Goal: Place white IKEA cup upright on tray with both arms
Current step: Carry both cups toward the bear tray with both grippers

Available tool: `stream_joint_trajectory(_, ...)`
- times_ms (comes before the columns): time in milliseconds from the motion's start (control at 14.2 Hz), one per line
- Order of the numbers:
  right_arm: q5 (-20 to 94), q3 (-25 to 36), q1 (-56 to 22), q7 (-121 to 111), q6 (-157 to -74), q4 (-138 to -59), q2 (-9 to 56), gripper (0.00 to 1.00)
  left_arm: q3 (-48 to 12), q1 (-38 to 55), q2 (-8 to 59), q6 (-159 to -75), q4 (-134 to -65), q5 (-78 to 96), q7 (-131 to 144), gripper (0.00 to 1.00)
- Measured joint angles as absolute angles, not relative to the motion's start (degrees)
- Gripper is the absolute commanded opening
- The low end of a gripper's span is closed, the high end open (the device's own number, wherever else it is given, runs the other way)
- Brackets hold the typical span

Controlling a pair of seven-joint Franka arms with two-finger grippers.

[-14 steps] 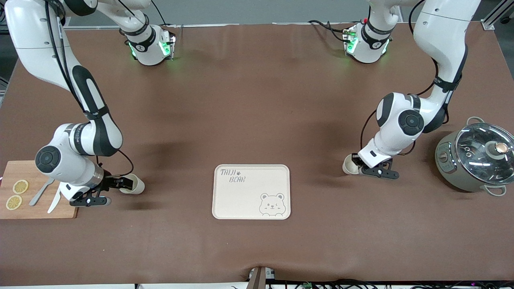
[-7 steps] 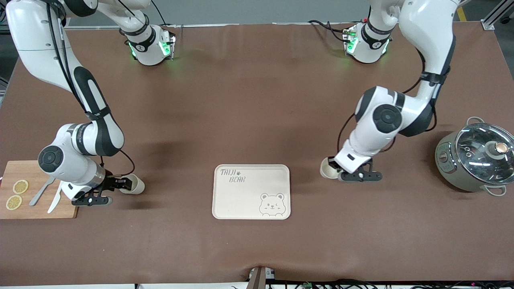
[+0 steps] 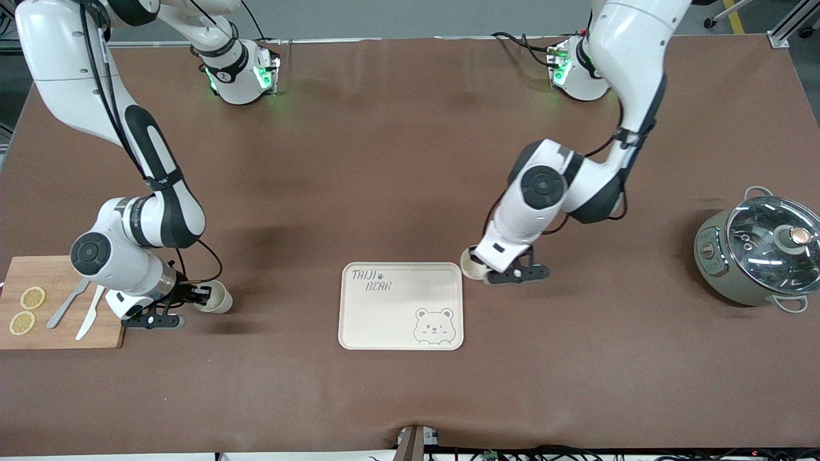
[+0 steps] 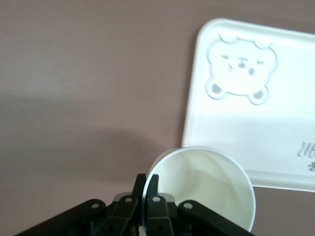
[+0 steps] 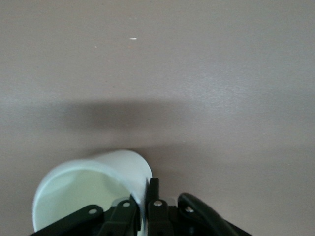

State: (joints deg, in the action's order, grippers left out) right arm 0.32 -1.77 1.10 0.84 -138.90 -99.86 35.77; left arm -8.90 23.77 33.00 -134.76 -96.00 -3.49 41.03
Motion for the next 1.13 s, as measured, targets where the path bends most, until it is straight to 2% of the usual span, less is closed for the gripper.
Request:
stream_joint_trajectory(283, 0.3, -1.8, 0.7, 2.1, -137.9, -98.9, 35.7, 0.00, -8.6, 27.3, 38.1, -134.8, -90.0, -3.5, 45.5, 0.00)
stream_joint_trajectory(494, 0.3, -1.8, -0.4, 5.7, -131.7, -94.5, 35.5, 0.00, -8.5, 27.5, 39.9, -134.8, -86.9, -5.2, 47.5, 0.00)
stream_joint_trajectory(777, 0.6, -1.9, -6.3, 18.4, -123.5, -86.6, 34.9, 0.00, -8.4, 27.6, 42.6, -135.2, -83.7, -9.3, 51.4, 0.00)
stream_joint_trajectory(1130, 3.4, -2.0, -16.0, 35.0, -123.1, -82.2, 35.2, 0.00, -8.3, 28.2, 45.3, -138.3, -82.1, -10.4, 53.1, 0.00)
